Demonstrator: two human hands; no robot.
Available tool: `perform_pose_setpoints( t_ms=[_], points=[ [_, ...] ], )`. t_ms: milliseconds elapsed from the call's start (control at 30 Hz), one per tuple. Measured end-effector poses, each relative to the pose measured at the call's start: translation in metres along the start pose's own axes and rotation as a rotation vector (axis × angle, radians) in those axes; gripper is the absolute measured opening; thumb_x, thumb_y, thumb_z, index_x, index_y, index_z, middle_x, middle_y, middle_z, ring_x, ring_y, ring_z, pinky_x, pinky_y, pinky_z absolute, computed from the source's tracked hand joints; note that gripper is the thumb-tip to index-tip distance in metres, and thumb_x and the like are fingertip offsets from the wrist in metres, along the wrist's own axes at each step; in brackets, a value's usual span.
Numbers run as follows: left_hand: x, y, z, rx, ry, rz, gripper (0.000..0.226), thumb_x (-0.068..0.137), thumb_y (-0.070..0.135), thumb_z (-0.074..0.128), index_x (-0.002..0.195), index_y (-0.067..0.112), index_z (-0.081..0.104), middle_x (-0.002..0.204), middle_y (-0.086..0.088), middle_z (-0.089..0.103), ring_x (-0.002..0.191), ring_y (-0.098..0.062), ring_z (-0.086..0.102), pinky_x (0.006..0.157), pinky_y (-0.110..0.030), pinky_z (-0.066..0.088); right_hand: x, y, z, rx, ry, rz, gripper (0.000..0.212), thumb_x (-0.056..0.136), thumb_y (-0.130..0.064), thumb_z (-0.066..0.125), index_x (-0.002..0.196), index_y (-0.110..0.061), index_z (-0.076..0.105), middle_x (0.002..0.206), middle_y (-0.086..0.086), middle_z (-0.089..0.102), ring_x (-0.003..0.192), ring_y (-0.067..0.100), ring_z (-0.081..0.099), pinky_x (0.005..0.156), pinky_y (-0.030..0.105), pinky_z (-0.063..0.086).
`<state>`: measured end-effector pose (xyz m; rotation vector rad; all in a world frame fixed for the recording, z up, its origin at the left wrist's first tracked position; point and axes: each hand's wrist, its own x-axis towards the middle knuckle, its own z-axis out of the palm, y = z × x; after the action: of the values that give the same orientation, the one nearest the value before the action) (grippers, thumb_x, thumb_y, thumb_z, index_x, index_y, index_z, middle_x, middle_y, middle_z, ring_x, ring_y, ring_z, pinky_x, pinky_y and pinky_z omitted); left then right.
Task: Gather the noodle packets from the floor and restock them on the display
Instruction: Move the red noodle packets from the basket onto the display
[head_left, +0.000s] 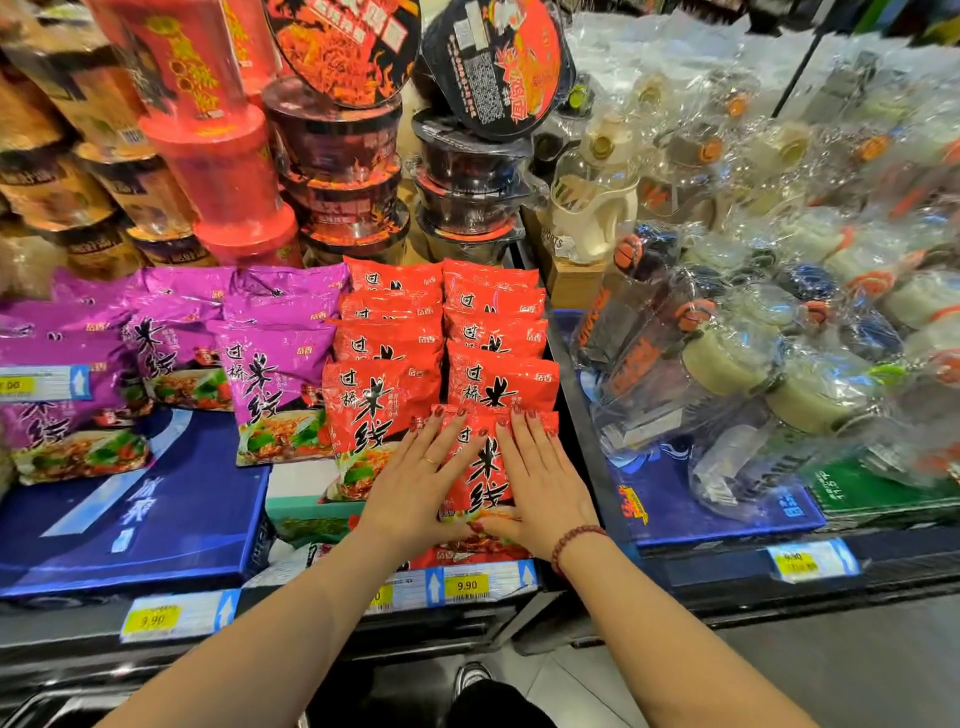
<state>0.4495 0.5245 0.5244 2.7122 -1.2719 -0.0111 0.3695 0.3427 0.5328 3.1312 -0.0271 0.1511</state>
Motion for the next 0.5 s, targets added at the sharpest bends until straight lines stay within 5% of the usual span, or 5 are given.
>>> perform_pose_setpoints(
  t_ms=[133,233,333,500],
  points=[
    [-0.004,-0.001,0.001,-0.025,0.047,0.003,0.110,0.073,0.067,0.067,0.152,0.039,-0.004,0.160,0.008,-0.014,0.146,-0.019,-0.016,0.115,-0.038,-0.004,-0.002,-0.001,-0.006,0.069,-0.010,-0.023,0.115,0.070,-0.074,0.060,0.152,-0.011,0.009,0.157,0.012,0.009,0.144,0.027,0.006,0.114,0.042,0.011],
    [-0.012,0.001,-0.013,-0.093,0.132,-0.009,0.097,0.073,0.060,0.073,0.152,0.034,0.023,0.161,0.004,0.010,0.147,-0.018,0.003,0.117,-0.041,0.010,0.001,-0.007,-0.021,0.215,0.062,-0.079,0.093,0.082,-0.058,0.062,0.152,-0.014,0.020,0.159,0.009,0.015,0.147,0.025,0.012,0.116,0.037,0.006],
    [-0.029,-0.012,-0.027,-0.145,0.250,-0.078,0.079,0.072,0.050,0.078,0.140,0.027,0.045,0.150,-0.004,0.042,0.140,-0.028,0.036,0.110,-0.050,0.035,0.017,-0.022,-0.040,0.323,0.189,-0.142,0.074,0.088,-0.045,0.061,0.148,-0.015,0.031,0.154,0.006,0.033,0.142,0.024,0.030,0.116,0.037,0.019],
    [-0.077,-0.051,-0.058,-0.104,0.458,-0.292,0.058,0.081,0.046,0.060,0.130,0.016,0.058,0.135,-0.009,0.054,0.123,-0.031,0.050,0.098,-0.047,0.046,0.059,-0.075,-0.054,0.420,0.245,-0.340,0.061,0.086,-0.041,0.060,0.138,-0.013,0.045,0.139,0.006,0.050,0.128,0.024,0.044,0.108,0.040,0.038]
  ],
)
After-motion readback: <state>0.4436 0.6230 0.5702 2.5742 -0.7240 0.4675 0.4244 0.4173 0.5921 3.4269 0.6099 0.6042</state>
